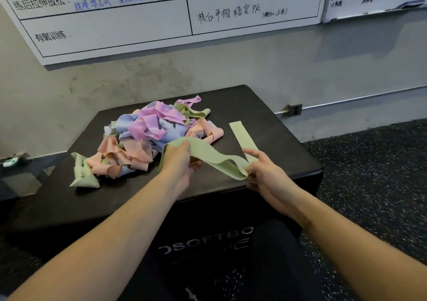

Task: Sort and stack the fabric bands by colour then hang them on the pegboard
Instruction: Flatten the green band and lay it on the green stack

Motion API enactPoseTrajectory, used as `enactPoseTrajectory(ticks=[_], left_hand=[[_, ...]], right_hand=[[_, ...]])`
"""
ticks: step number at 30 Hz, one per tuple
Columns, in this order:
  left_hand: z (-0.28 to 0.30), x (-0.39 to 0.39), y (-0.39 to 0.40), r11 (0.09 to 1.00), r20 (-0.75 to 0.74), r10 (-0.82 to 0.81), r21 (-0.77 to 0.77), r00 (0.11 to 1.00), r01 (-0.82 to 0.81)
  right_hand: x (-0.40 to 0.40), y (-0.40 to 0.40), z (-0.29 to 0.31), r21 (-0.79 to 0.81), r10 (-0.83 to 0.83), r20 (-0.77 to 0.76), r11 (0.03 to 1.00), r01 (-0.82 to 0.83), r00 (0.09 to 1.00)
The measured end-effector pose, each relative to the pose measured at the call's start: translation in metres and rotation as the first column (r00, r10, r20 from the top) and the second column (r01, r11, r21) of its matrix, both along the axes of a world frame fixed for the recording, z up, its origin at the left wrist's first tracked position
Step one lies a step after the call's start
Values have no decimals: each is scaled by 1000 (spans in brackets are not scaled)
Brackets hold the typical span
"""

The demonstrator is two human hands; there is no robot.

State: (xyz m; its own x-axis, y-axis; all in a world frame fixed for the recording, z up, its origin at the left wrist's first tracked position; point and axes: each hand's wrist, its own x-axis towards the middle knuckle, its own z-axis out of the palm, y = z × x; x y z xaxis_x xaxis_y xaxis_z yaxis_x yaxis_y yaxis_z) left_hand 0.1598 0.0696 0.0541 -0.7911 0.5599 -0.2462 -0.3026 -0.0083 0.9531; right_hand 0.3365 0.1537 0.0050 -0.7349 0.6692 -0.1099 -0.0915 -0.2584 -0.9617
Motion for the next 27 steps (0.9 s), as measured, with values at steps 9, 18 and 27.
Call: enactPoseTrajectory(ticks=[9,18,27], left_hand=[[-16,-15,65,993,-20,-97,-73,995,96],[-52,-89,165,984,80,-161,-57,984,166],[-36,-50,221,991,45,-92,-96,995,96]], right_hand=[[12,54,-28,514,-85,280,855,-75,956],[13,109,-56,876,-213,166,480,-45,963],[23,153,-64,976,-209,77,215,-31,975]])
